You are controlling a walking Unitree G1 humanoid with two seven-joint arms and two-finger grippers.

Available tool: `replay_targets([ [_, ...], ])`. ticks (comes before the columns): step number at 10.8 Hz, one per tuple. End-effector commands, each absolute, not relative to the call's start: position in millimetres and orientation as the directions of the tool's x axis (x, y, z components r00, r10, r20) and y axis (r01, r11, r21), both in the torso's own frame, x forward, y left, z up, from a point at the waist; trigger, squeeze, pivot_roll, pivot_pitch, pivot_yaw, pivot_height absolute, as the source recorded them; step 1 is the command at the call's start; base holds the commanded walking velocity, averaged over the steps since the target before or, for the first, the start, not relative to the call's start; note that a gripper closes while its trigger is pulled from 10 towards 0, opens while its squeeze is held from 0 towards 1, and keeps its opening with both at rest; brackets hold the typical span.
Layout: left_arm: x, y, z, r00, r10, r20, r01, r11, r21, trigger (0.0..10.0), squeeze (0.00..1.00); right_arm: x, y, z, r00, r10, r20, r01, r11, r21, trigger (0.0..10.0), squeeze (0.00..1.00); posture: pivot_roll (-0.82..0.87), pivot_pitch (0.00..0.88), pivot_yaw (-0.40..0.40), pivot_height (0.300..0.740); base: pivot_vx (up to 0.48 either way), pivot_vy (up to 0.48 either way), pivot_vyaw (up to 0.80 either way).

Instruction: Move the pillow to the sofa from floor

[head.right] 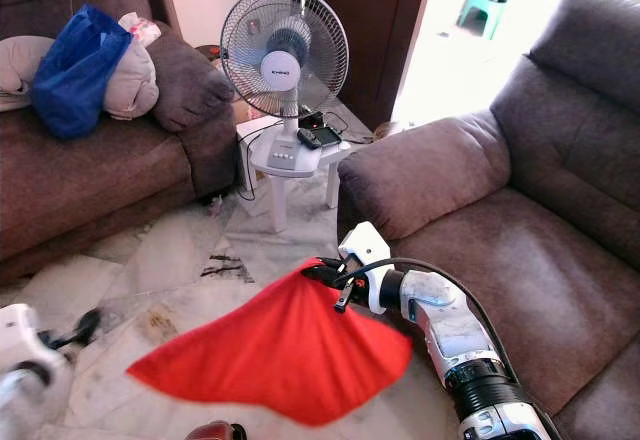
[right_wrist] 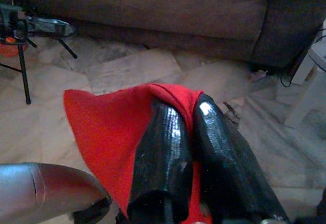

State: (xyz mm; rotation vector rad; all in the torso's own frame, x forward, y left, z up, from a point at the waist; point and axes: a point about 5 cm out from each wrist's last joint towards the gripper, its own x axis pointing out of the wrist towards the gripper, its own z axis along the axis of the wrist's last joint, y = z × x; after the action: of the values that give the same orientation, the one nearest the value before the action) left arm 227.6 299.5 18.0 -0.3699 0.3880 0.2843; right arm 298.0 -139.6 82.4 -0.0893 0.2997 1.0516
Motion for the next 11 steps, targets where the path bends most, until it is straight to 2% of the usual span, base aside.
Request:
replay_targets([
  [1, 231, 286, 12, 0.883, 0.15, -0.445, -0.324, 0.88, -0.347, 10.0, 0.0, 307, -131, 114, 0.46, 0.87, -0.176, -0.886, 0.464, -0.021, 10.0, 0.0, 0.11, 0.032, -0.053, 0.74, 0.0, 0.0, 0.0],
  [2, 232, 277, 8, 0.881, 0.118, -0.458, -0.304, 0.883, -0.358, 10.0, 0.0, 307, -131, 114, 0.46, 0.871, -0.174, -0.886, 0.463, -0.021, 10.0, 0.0, 0.11, 0.033, -0.053, 0.74, 0.0, 0.0, 0.0],
  [3, 232, 262, -1, 0.877, 0.092, -0.472, -0.331, 0.827, -0.454, 10.0, 0.0, 306, -130, 115, 0.453, 0.875, -0.171, -0.889, 0.457, -0.021, 10.0, 0.0, 0.11, 0.035, -0.051, 0.74, 0.0, 0.0, 0.0],
  [4, 232, 257, -5, 0.868, 0.105, -0.485, -0.39, 0.748, -0.537, 10.0, 0.0, 306, -130, 114, 0.453, 0.875, -0.172, -0.89, 0.456, -0.019, 10.0, 0.0, 0.12, 0.035, -0.051, 0.74, 0.0, 0.0, 0.0],
  [5, 232, 245, -16, 0.834, 0.095, -0.543, -0.461, 0.66, -0.593, 10.0, 0.0, 305, -130, 113, 0.449, 0.877, -0.173, -0.891, 0.453, -0.015, 10.0, 0.0, 0.11, 0.038, -0.052, 0.74, 0.0, 0.0, 0.0],
  [6, 233, 237, -20, 0.808, 0.068, -0.585, -0.483, 0.644, -0.593, 10.0, 0.0, 305, -130, 113, 0.448, 0.876, -0.177, -0.892, 0.452, -0.017, 10.0, 0.0, 0.11, 0.038, -0.052, 0.74, 0.0, 0.0, 0.0],
  [8, 225, 235, -25, 0.781, 0.064, -0.622, -0.491, 0.679, -0.546, 10.0, 0.0, 305, -130, 112, 0.449, 0.875, -0.18, -0.891, 0.453, -0.018, 10.0, 0.0, 0.12, 0.04, -0.049, 0.74, 0.0, 0.0, 0.0],
  [10, 222, 235, -28, 0.756, 0.074, -0.65, -0.536, 0.64, -0.551, 10.0, 0.0, 305, -128, 111, 0.443, 0.878, -0.181, -0.894, 0.447, -0.017, 10.0, 0.0, 0.11, 0.04, -0.05, 0.74, 0.0, 0.0, 0.0],
  [11, 223, 238, -23, 0.769, 0.103, -0.631, -0.538, 0.638, -0.552, 10.0, 0.0, 304, -129, 111, 0.443, 0.878, -0.183, -0.894, 0.447, -0.018, 10.0, 0.0, 0.11, 0.039, -0.051, 0.74, 0.0, 0.0, 0.0],
])
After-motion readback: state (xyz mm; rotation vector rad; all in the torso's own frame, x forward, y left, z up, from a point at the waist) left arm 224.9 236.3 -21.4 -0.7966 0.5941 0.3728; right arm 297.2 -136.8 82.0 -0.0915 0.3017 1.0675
